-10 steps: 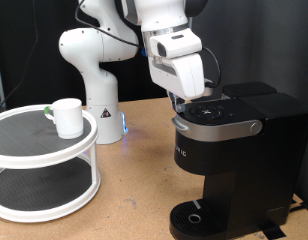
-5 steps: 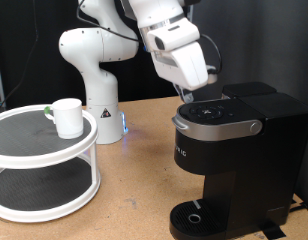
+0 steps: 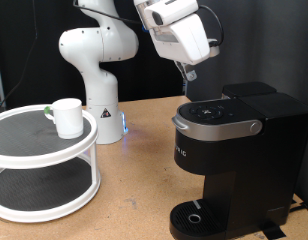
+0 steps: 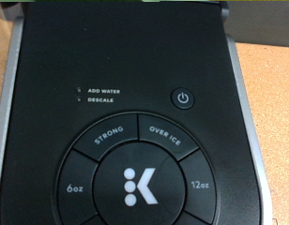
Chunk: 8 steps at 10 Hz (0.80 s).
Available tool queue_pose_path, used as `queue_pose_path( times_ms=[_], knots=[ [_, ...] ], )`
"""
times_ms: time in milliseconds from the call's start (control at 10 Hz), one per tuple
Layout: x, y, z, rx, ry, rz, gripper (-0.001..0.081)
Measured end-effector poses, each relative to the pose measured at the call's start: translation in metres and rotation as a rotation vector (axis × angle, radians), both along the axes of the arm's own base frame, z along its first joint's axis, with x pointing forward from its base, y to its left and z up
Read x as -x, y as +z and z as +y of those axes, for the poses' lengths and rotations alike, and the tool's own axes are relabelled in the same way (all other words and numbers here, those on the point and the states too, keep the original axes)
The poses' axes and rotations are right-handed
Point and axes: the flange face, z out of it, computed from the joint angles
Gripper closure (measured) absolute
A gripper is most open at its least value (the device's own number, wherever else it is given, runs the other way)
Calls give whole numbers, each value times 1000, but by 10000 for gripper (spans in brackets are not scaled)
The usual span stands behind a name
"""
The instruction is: Make a cup of coffee with the keurig machine
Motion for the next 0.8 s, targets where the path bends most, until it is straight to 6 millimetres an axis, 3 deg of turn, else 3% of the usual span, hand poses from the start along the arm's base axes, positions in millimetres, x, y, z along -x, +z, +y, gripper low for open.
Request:
queue_pose_path(
  times_ms=[300, 800],
  knots=[
    [9, 7, -12, -44, 104, -15, 802],
    [39, 49, -42, -94, 230, 27, 802]
  ],
)
